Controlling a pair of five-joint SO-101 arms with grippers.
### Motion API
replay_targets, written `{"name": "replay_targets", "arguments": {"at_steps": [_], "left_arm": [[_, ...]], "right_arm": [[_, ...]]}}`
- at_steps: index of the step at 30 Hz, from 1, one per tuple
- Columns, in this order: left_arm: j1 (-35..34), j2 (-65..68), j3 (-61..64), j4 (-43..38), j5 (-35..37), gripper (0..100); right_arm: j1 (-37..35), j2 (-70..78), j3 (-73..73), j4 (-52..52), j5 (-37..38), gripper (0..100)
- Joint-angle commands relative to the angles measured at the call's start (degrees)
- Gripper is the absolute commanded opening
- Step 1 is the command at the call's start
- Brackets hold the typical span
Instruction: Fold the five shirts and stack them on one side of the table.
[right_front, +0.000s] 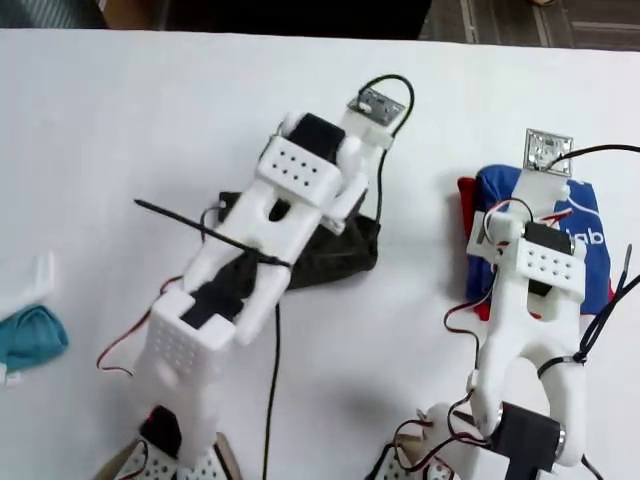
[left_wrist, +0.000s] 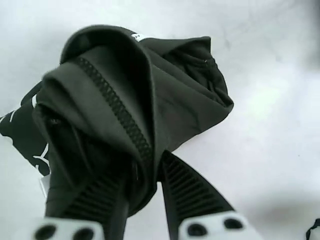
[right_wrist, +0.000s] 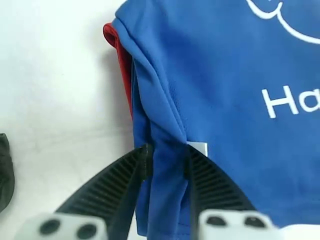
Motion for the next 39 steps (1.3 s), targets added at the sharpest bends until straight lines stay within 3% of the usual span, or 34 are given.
{"name": "replay_targets", "arguments": {"at_steps": [1, 7, 14, 20, 26, 32, 39], "left_arm": [[0.7, -3.69, -2.68, 1.14, -0.62, 3], [1.49, -3.69, -2.68, 0.62, -2.99, 3], [-0.18, -4.22, -3.12, 0.88, -13.36, 24], [-5.01, -6.51, -9.1, 1.05, -14.86, 24], [-15.74, -7.38, -12.44, 1.14, -14.51, 24], [-30.86, -7.38, -6.11, 0.7, -11.08, 24], [-48.26, -7.47, -1.71, 1.05, -11.16, 24]], "right_arm": [[0.48, -2.95, -1.58, 0.04, -0.62, 11.6], [0.48, -2.95, -1.58, 0.04, -0.62, 11.6], [0.48, -2.86, -1.58, 0.04, -0.62, 11.6], [0.48, -2.86, -1.58, 0.04, -0.62, 11.6], [-2.24, -2.77, -1.41, 0.04, 1.05, 11.5], [-16.66, -2.95, -3.25, 3.38, 13.27, 12.1], [-32.22, -2.77, -14.15, 9.45, 14.42, 22.4]]}}
